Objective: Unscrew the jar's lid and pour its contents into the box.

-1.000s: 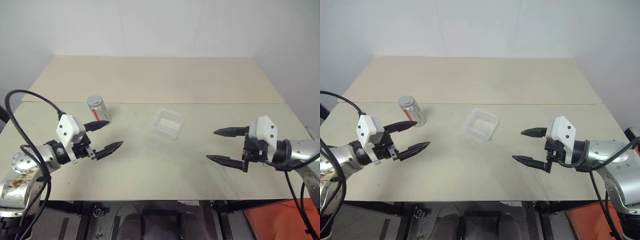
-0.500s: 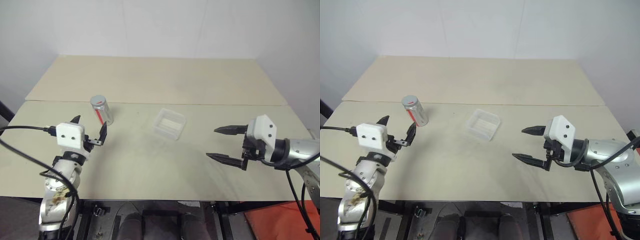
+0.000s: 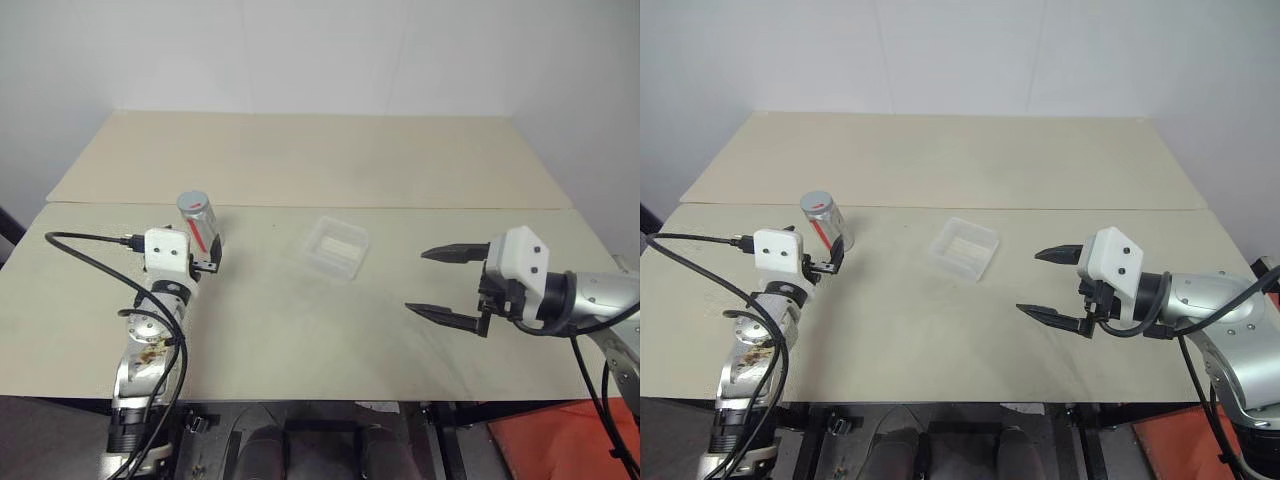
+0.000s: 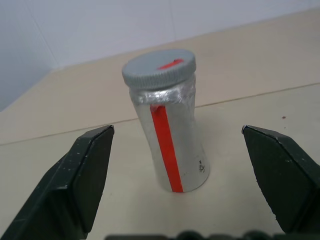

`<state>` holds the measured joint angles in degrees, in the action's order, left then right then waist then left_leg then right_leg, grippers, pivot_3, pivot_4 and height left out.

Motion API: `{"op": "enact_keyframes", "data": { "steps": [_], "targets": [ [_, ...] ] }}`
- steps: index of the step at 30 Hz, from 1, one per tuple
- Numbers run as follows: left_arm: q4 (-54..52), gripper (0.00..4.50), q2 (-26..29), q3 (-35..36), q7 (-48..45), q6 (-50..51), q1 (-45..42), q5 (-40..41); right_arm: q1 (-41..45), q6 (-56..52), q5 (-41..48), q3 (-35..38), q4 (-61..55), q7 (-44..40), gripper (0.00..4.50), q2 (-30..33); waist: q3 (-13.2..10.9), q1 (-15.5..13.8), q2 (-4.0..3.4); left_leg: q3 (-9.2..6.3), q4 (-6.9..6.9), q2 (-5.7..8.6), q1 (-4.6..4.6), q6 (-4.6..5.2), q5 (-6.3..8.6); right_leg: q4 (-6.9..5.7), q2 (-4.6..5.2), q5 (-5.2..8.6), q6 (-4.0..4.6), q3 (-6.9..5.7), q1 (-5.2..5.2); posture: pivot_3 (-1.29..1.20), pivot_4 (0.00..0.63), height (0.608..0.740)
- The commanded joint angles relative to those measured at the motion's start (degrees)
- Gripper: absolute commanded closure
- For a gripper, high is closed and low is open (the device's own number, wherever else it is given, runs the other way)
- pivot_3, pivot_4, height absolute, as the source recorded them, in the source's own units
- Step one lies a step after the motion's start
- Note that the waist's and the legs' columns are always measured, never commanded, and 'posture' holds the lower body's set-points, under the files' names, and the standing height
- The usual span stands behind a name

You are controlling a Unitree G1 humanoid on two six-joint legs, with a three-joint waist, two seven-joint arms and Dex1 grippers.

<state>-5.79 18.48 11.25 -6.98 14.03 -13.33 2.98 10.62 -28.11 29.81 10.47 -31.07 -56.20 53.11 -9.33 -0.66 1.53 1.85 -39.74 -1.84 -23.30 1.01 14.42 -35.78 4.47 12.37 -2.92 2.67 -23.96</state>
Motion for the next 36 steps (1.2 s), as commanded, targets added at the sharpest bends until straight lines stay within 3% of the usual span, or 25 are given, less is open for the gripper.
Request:
{"op": "enact_keyframes", "data": {
  "steps": [1,20,36],
  "targets": [
    [1.31,0.03,0.5,0.87,-0.06,-1.72,-2.91,0.51,0.68,0.11,-0.72,0.91,-1.57,0.84,0.0,1.21,0.0,0.0,0.0,0.0,0.0,0.0,0.0,0.0,0.0,0.0,0.0,0.0,0.0,0.0,0.0,0.0,0.15,0.74],
    [25.74,0.03,0.78,-0.49,-1.36,-14.11,-16.59,-0.73,1.73,0.41,-0.97,-0.16,-0.19,-0.17,0.0,0.89,0.0,-0.02,0.01,0.01,-0.01,0.01,-0.04,0.0,0.0,0.01,0.01,-0.01,-0.02,0.0,-0.01,0.0,0.15,0.74],
    [40.65,0.03,-1.16,0.65,1.76,-17.43,-25.38,0.33,2.44,0.52,-0.89,-0.09,0.17,-0.92,0.0,1.04,0.0,-0.02,0.01,0.01,-0.01,0.02,-0.08,0.0,0.0,0.01,0.01,-0.02,-0.04,-0.01,-0.04,0.0,0.15,0.74]
  ]
}}
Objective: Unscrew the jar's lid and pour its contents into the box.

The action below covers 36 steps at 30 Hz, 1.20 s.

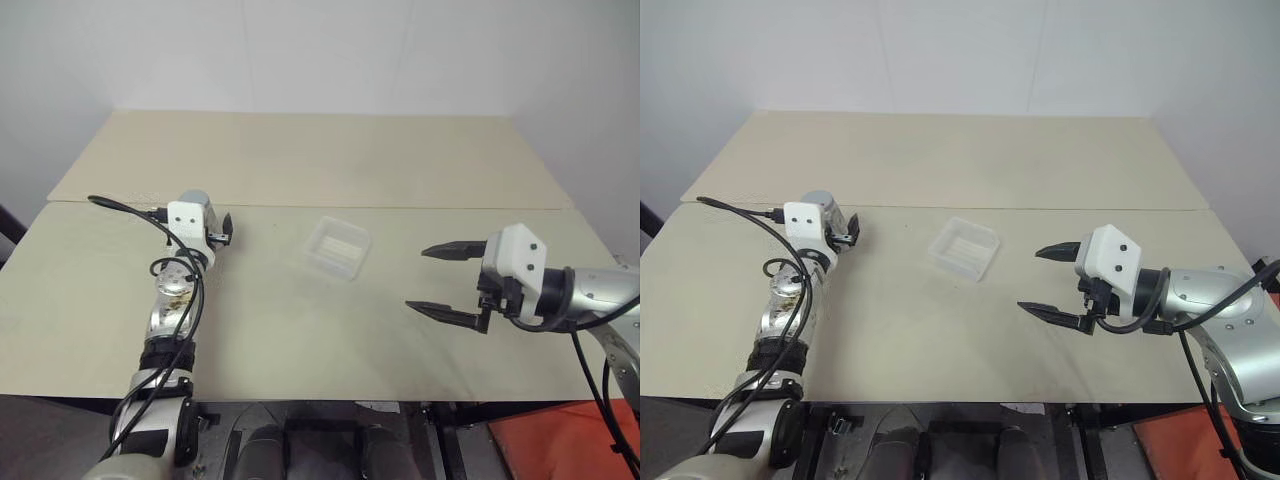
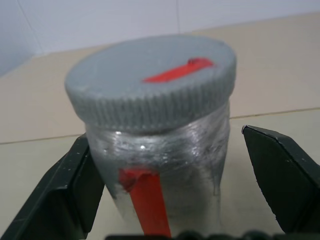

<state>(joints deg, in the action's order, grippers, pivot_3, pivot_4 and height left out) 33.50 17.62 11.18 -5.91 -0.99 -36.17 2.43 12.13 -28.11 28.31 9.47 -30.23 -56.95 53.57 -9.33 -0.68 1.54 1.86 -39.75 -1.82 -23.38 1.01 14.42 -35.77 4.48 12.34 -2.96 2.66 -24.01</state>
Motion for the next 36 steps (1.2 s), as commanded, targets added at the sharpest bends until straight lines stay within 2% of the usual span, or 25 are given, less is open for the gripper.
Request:
{"op": "enact_keyframes", "data": {
  "steps": [1,5,6,8,14,16,20,23,25,28,36],
  "targets": [
    [2.51,0.03,-0.45,0.62,0.86,-2.93,-3.17,0.8,0.97,0.47,0.59,0.89,-0.7,-0.2,0.0,0.61,0.0,0.0,0.0,0.0,0.0,0.0,0.0,0.0,0.0,0.0,0.0,0.0,0.0,0.0,0.0,0.0,0.15,0.74],
    [5.42,0.03,-0.81,0.13,0.94,-5.32,-4.39,0.29,0.83,0.22,0.59,0.88,-1.06,-0.4,0.0,0.79,0.0,-0.01,0.0,0.0,0.0,0.01,-0.02,0.0,0.0,0.01,0.01,0.0,-0.01,0.0,0.0,0.0,0.15,0.74],
    [6.0,0.22,-0.93,0.13,1.17,-5.84,-4.65,0.24,0.74,0.27,0.58,0.91,-1.06,-0.47,0.0,0.8,0.0,0.0,0.01,0.0,0.0,0.01,-0.02,0.0,0.0,0.01,0.01,0.0,-0.01,0.0,0.0,0.0,0.15,0.74],
    [6.53,0.6,-1.12,0.05,1.25,-6.64,-4.88,0.21,0.57,0.34,0.5,0.92,-1.08,-0.53,0.0,0.8,0.0,0.0,0.01,0.0,0.0,0.01,-0.03,0.0,0.0,0.0,0.0,0.0,-0.01,0.0,-0.01,0.0,0.15,0.74],
    [0.75,2.52,-1.54,-0.09,0.91,-5.56,-1.93,0.79,-0.05,0.48,0.64,1.01,-1.81,-0.58,0.0,0.67,0.0,-0.01,0.0,0.0,0.0,0.01,-0.04,0.0,0.0,0.0,0.01,-0.01,-0.01,0.0,-0.02,0.0,0.15,0.74],
    [-3.03,2.57,-1.97,0.32,0.16,-3.57,-0.57,2.11,-0.4,0.37,1.12,1.26,-2.26,-0.55,0.0,0.44,0.0,0.0,0.0,0.0,0.0,0.01,-0.05,0.0,0.0,0.0,0.01,-0.01,-0.01,0.0,-0.02,0.0,0.15,0.74],
    [-16.52,2.57,-1.56,-0.22,-7.04,6.18,2.56,8.85,-0.32,-0.92,3.31,1.28,-3.65,0.65,0.0,-1.06,0.0,0.03,0.0,-0.02,-0.01,-0.01,-0.11,-0.01,-0.01,-0.06,0.0,-0.01,-0.01,-0.01,-0.09,0.0,0.15,0.74],
    [-25.23,2.57,1.58,-2.66,-17.76,14.47,4.73,14.6,1.69,-2.31,5.27,0.07,-3.91,2.76,0.0,-3.47,0.0,0.14,-0.01,-0.04,-0.03,-0.02,-0.09,-0.02,-0.01,-0.06,-0.01,-0.01,-0.01,-0.01,-0.07,0.0,0.15,0.74],
    [-29.75,2.57,4.26,-4.5,-25.66,17.76,5.81,18.31,6.04,-3.73,5.31,-2.68,-2.64,6.36,0.0,-7.29,0.0,0.59,0.0,-0.02,-0.01,-0.02,-0.05,-0.02,-0.01,-0.07,-0.01,-0.01,-0.01,0.01,-0.07,0.0,0.15,0.74],
    [-31.96,2.57,7.73,-6.38,-34.79,20.9,5.66,21.91,12.7,-6.47,4.79,-6.44,-0.6,10.97,0.0,-12.51,0.01,1.18,-0.02,-0.03,0.02,-0.03,0.02,-0.03,-0.02,-0.11,-0.04,0.01,0.0,0.02,-0.06,0.0,0.15,0.74],
    [-28.31,2.57,14.13,-11.02,-59.88,21.13,1.77,26.94,25.9,-14.7,5.05,-13.73,3.5,20.21,0.0,-25.47,0.0,1.44,-0.04,-0.03,0.02,-0.06,-0.13,-0.03,-0.02,-0.14,-0.06,0.02,0.02,-0.02,-0.19,0.0,0.15,0.74]
  ]
}}
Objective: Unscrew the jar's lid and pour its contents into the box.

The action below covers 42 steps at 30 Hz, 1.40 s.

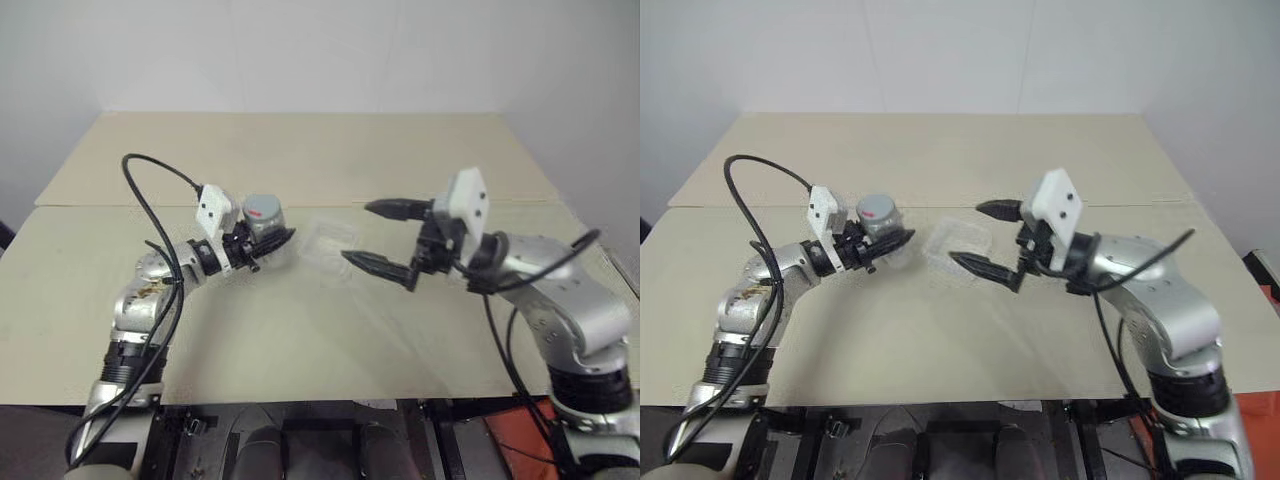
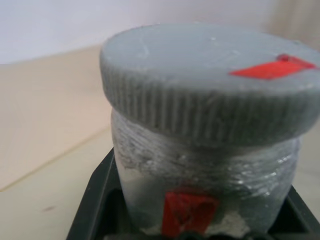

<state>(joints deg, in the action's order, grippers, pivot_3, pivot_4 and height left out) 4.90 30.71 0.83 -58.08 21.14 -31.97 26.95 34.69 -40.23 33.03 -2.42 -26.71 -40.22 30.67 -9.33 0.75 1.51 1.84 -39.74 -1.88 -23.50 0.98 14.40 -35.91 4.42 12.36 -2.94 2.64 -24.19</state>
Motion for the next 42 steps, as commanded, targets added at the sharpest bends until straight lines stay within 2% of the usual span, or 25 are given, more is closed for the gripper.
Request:
{"op": "enact_keyframes", "data": {
  "steps": [1,5,11,22,25,29,34,37,41,42],
  "targets": [
    [0.86,2.57,1.08,-1.14,-9.59,-1.55,-3.09,2.39,4.28,-3.25,-0.08,-2.7,0.31,4.37,0.0,-3.85,0.0,0.0,-0.01,0.0,0.0,0.01,-0.01,0.0,0.0,-0.01,0.0,0.0,0.0,0.0,-0.01,0.0,0.15,0.74],
    [3.56,2.57,0.24,-3.25,-15.19,-3.54,-6.45,1.35,6.45,-5.49,0.31,-4.25,0.45,6.43,0.0,-7.21,0.0,-0.35,-0.01,-0.02,-0.04,0.02,-0.1,0.0,0.0,-0.04,0.02,0.0,0.0,-0.07,-0.01,0.0,0.15,0.74],
    [7.34,2.57,-1.97,-5.15,-18.82,-5.6,-10.41,0.18,7.18,-6.45,0.01,-5.68,0.62,6.44,0.0,-8.38,0.0,-0.17,-0.01,-0.06,-0.06,0.02,-0.2,0.01,0.0,-0.11,0.01,-0.01,0.0,-0.12,-0.04,0.0,0.15,0.74],
    [8.1,2.57,-3.57,-5.82,-19.18,-7.4,-10.42,-1.51,9.63,-7.4,-0.27,-5.5,4.42,6.42,0.0,-9.75,0.0,0.11,-0.01,-0.1,-0.05,0.01,-0.24,0.01,0.0,-0.15,0.0,-0.01,0.0,-0.12,-0.09,0.0,0.15,0.74],
    [7.61,2.57,-3.43,-5.51,-19.33,-7.27,-10.19,-1.6,9.92,-7.38,-0.62,-5.98,5.19,6.03,0.62,-9.71,0.0,0.08,-0.01,-0.11,-0.05,0.01,-0.24,0.01,0.0,-0.16,0.0,-0.01,0.0,-0.14,-0.1,0.0,0.15,0.74],
    [7.26,2.57,-3.38,-5.26,-19.23,-7.26,-10.06,-1.72,10.24,-7.44,-1.22,-7.23,6.28,4.43,1.74,-8.84,-0.01,0.1,-0.02,-0.11,-0.05,0.0,-0.24,0.01,0.0,-0.16,0.0,-0.01,0.0,-0.14,-0.09,0.0,0.15,0.74],
    [7.21,2.57,-3.53,-5.23,-19.73,-7.44,-10.75,-1.65,10.98,-6.49,-2.0,-8.14,8.2,2.33,1.74,-8.15,-0.01,0.09,-0.02,-0.11,-0.05,0.01,-0.24,0.01,0.0,-0.15,0.0,-0.01,0.0,-0.14,-0.09,0.0,0.15,0.74],
    [7.0,2.57,-2.78,-5.44,-22.75,-6.95,-11.78,-0.63,11.48,-2.47,-2.22,-8.44,10.54,-3.22,1.74,-7.0,-0.01,0.1,-0.02,-0.11,-0.05,0.0,-0.24,0.01,0.0,-0.15,0.0,-0.01,0.0,-0.14,-0.09,0.0,0.15,0.74],
    [7.58,2.57,-1.11,-6.86,-30.98,-7.72,-12.9,0.1,11.8,8.33,-0.52,-9.05,16.02,-22.66,1.74,-3.22,-0.02,0.01,-0.03,-0.1,-0.06,0.02,-0.25,0.01,0.0,-0.06,0.0,0.0,-0.01,-0.15,-0.08,0.0,0.15,0.74],
    [6.66,2.57,0.04,-8.07,-32.71,-7.21,-13.12,2.31,12.53,11.19,-0.33,-9.77,18.33,-29.28,1.74,-2.09,-0.02,0.02,-0.03,-0.1,-0.06,0.01,-0.25,0.01,0.0,-0.05,-0.01,0.0,-0.01,-0.16,-0.07,0.0,0.15,0.74]
  ]
}}
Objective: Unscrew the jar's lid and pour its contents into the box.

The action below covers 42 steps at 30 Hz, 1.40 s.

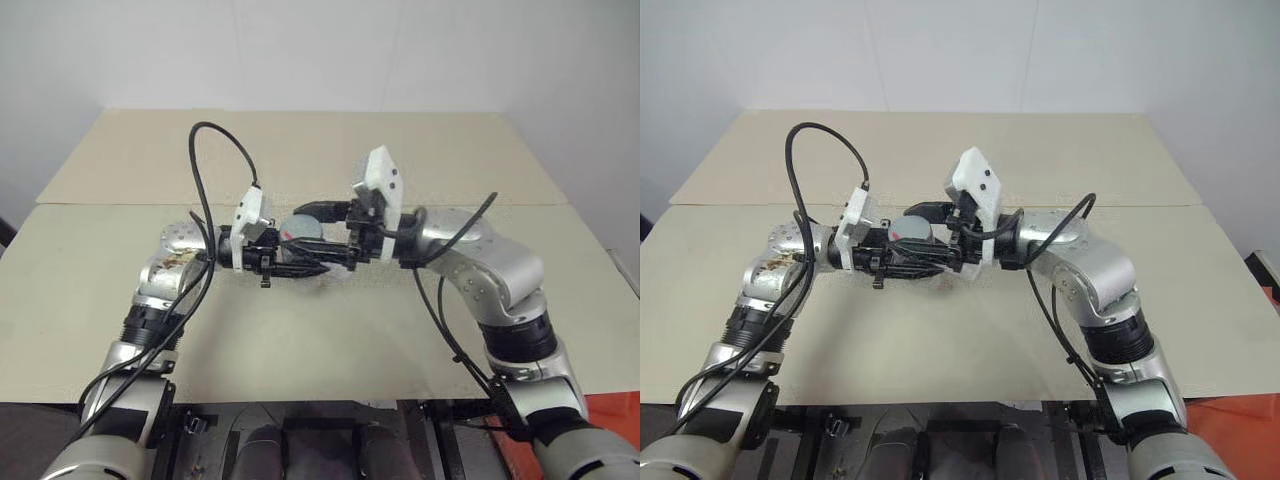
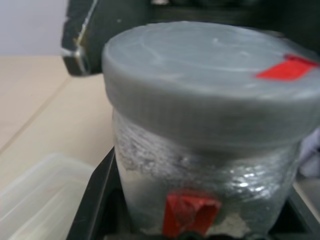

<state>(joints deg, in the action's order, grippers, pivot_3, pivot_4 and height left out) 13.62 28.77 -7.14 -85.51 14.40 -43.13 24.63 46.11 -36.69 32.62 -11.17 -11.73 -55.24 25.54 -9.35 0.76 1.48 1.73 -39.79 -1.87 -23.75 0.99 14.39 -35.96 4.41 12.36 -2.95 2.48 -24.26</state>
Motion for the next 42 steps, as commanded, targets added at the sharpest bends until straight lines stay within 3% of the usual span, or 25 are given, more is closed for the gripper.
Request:
{"op": "enact_keyframes", "data": {
  "steps": [1,6,12,14,18,25,31,36,42],
  "targets": [
    [-3.06,2.57,3.13,-1.43,-6.37,0.25,-2.2,6.91,2.08,10.3,0.0,-1.81,5.72,-19.83,1.74,3.74,-0.01,0.06,-0.01,0.01,0.0,0.0,0.01,0.0,0.0,0.01,0.01,0.0,0.0,0.01,0.01,0.0,0.15,0.74],
    [-6.75,2.57,8.44,-8.79,-6.99,-0.5,-2.51,14.13,7.88,19.69,-3.59,-5.8,16.93,-33.84,1.74,2.45,-0.03,0.6,-0.05,0.0,0.01,-0.07,0.06,0.0,0.0,-0.04,-0.05,0.0,0.0,0.05,-0.05,0.0,0.15,0.74],
    [-5.79,2.57,8.01,-7.8,-6.99,-2.05,-1.19,12.75,9.88,23.16,-7.03,-6.4,23.7,-32.6,1.74,-0.14,-0.04,0.34,-0.06,0.0,0.02,-0.06,0.07,0.0,0.0,-0.14,-0.02,0.02,0.02,0.04,-0.04,0.0,0.15,0.74],
    [-5.46,2.57,7.43,-6.27,-6.92,-1.98,-0.46,11.78,8.93,22.84,-7.39,-5.46,23.0,-30.13,1.02,-0.06,-0.05,-0.08,-0.07,0.0,-0.02,-0.04,0.01,0.0,0.0,-0.13,0.0,0.01,0.02,0.03,-0.06,0.0,0.15,0.74],
    [-5.81,2.57,6.96,-2.63,-3.64,-1.21,1.91,10.42,4.78,20.04,-5.06,-0.5,16.45,-24.06,0.01,0.65,-0.06,-0.52,-0.06,-0.01,-0.05,-0.05,-0.02,-0.01,0.0,-0.13,0.0,0.02,0.02,-0.05,-0.06,0.0,0.15,0.74],
    [-8.44,2.57,5.68,2.91,6.94,-1.13,8.38,7.14,-6.56,11.16,-1.17,7.62,-1.92,-8.46,0.01,1.97,-0.06,-0.12,-0.07,-0.04,-0.02,-0.07,-0.02,-0.01,0.0,-0.17,-0.01,0.02,0.02,-0.03,-0.1,0.0,0.15,0.74],
    [-8.34,2.57,1.97,3.4,13.46,-1.22,8.55,4.85,-11.66,1.18,-2.92,5.76,-16.07,8.72,0.01,-0.62,-0.06,-0.11,-0.07,-0.04,-0.02,-0.05,0.02,-0.01,0.0,-0.12,0.0,0.02,0.02,-0.03,-0.06,0.0,0.15,0.74],
    [-8.91,2.57,0.27,2.9,14.61,-0.78,8.68,4.39,-8.89,-4.16,-9.92,0.15,-16.87,20.51,0.01,-4.5,-0.06,0.03,-0.07,-0.03,-0.01,-0.05,0.01,-0.01,0.0,-0.12,-0.01,0.01,0.02,-0.02,-0.08,0.0,0.15,0.74],
    [-8.77,2.57,0.28,2.77,14.19,-0.78,8.36,4.32,-5.57,-6.88,-12.97,-1.96,-13.19,25.92,0.01,-8.54,-0.05,0.03,-0.07,-0.03,0.0,-0.05,0.0,-0.01,0.0,-0.12,-0.01,0.01,0.03,-0.03,-0.08,0.0,0.15,0.74]
  ]
}}
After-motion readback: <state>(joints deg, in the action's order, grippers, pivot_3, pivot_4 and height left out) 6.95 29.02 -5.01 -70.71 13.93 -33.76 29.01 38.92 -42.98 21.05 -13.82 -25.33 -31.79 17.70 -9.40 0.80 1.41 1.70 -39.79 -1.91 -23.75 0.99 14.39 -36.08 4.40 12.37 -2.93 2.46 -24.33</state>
